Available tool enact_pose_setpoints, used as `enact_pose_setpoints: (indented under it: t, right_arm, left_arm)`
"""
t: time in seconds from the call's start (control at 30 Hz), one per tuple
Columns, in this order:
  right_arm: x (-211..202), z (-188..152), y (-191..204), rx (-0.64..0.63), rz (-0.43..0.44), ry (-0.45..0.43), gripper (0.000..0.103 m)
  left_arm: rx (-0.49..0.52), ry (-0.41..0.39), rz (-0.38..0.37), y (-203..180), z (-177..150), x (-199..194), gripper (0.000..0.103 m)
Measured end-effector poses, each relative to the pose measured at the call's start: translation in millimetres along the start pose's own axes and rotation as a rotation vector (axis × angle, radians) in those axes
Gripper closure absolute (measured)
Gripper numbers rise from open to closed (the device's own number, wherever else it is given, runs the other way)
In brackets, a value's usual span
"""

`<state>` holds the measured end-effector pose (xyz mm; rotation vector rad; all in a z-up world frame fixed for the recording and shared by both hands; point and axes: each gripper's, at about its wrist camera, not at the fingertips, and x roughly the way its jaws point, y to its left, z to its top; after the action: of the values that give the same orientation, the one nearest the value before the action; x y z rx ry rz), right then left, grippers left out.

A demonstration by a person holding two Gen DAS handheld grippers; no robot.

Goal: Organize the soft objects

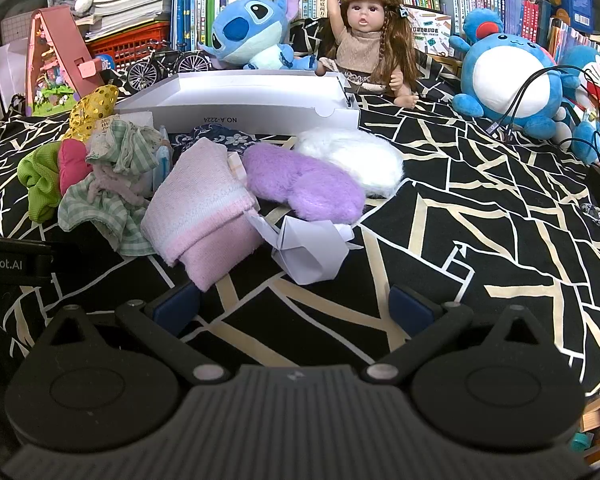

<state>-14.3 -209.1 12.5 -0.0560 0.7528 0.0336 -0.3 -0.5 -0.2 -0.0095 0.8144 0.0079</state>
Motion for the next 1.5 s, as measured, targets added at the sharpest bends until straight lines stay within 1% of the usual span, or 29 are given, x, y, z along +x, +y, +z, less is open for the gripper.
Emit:
enact_pose_setpoints:
  t: [0.4,0.53,0.73,0.87,0.93,1.0,1.03,1.1,1.23,1.27,1.3,1.37,1.5]
  right_arm:
    - [0,-1,-1,0.001,0.003,-0.007,0.0]
    - [-2,-2,-2,0.0,0.012,-0.024,0.0]
    - [-4,-8,-2,0.003,0.012,-0.066,0.0]
    - [-5,-8,-3,0.011,0.02,-0.066,0.0]
    - [-9,-8,-6,0.031,0.051,-0.077,0.0]
    - [-14,-8,-8,0.053,0.092,-0.095,0.002]
    - [-17,-8,-9,0.058,0.107,-0.108,0.004]
    - [-22,-8,-7,0.049,0.117,-0.137,0.006]
    - [-29,-3,-1,-0.003,0.123,-0.194,0.016]
    - [-30,-1,1,-0.015,0.125,-0.204,0.018]
    - [-31,1,3,-0.028,0.126,-0.214,0.02]
    - [-31,4,7,-0.054,0.128,-0.226,0.024]
    - [-29,10,14,-0.104,0.136,-0.242,0.025]
  left_arm:
    - [0.008,0.001,-0.007,4,2,2,0.0]
    - [0.011,0.002,-0.013,8,1,2,0.0]
    - [0.015,-0.017,-0.014,7,-1,0,0.0]
    - [0.009,-0.001,-0.022,8,0,-1,0.001]
    - [0.005,0.005,-0.036,9,1,-3,0.005]
    - [-0.001,-0.007,-0.051,13,3,-8,0.011]
    - [-0.005,-0.019,-0.06,14,4,-12,0.012]
    - [-0.006,-0.056,-0.072,16,5,-20,0.015]
    - [0.015,-0.148,-0.079,16,9,-36,0.019]
    - [0.012,-0.166,-0.077,16,10,-39,0.021]
    - [0.006,-0.182,-0.071,18,12,-40,0.026]
    - [-0.009,-0.194,-0.057,19,16,-41,0.032]
    - [-0.031,-0.186,-0.061,25,23,-33,0.035]
